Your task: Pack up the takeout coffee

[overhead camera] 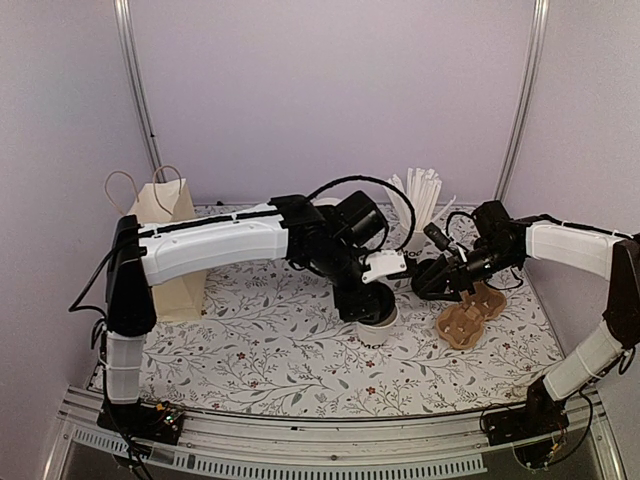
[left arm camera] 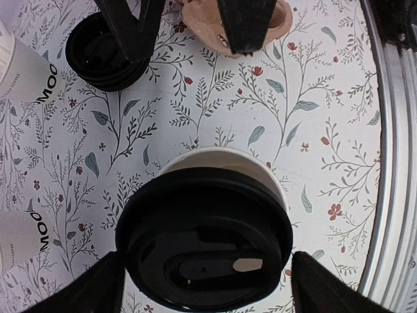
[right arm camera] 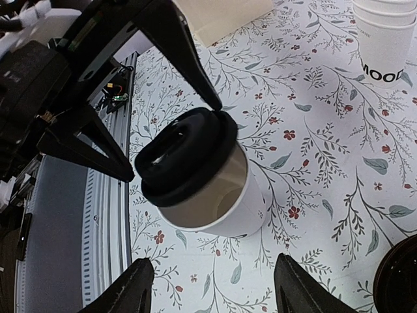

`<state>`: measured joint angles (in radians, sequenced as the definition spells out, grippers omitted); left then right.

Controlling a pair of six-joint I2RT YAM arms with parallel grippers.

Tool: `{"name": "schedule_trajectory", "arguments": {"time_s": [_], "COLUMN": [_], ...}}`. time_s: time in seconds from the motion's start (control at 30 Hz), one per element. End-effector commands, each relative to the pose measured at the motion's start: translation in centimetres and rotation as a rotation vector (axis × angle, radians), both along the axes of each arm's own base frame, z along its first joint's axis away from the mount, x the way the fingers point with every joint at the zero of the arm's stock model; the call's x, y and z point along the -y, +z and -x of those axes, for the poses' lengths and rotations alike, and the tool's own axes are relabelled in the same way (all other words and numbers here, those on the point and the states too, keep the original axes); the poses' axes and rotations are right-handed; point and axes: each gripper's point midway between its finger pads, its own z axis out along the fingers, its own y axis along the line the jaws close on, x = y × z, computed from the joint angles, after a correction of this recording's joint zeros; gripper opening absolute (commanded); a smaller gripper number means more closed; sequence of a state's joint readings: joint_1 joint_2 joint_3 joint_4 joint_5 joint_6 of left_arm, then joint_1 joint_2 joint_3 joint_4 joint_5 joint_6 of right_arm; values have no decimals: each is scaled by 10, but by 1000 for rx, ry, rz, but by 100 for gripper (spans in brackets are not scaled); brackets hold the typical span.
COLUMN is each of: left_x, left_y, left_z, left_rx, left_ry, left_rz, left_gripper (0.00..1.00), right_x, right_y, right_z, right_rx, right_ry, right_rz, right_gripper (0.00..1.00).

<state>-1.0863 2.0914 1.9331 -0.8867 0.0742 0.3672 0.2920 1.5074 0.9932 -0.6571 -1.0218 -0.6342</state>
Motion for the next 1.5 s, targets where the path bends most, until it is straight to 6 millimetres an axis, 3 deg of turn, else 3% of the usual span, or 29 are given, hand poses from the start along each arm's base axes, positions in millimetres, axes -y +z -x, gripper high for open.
{"name": "schedule_trajectory", "arguments": {"time_s": [0.0,0.33,0.53,0.67,0.8,0.87,0.97,1.1,1.23,1.47], "left_x": [9,13,7,-11,-54,-86,-115,-108,-109,-107], "left_y": [-5,7,44,58,63,59,47,27,-15,-68], "left_z": [0,-2,-12,-38,-83,-109,-123,-104,-101,-89], "left_rx": [-6,24,108,118,108,83,-27,-145,-186,-177], "left_ry": [-2,0,34,170,410,555,673,583,594,581], "left_rz": [10,38,123,217,307,344,397,410,282,105], "left_gripper": [100,100,100,100,100,100,89,75,60,50], "right_x": [-1,-1,-1,-1,-1,-1,-1,-2,-3,-1], "right_y": [-8,-9,-10,-12,-12,-12,-13,-14,-17,-19], "right_z": [5,5,5,6,6,6,5,4,3,2], "right_rx": [-15,-18,-19,-22,-20,-17,-21,-21,-23,-18], "right_ry": [14,18,18,19,19,18,20,21,20,14], "right_rz": [16,17,19,23,24,23,24,31,38,52], "right_gripper": [66,66,66,66,66,66,65,64,63,62]}}
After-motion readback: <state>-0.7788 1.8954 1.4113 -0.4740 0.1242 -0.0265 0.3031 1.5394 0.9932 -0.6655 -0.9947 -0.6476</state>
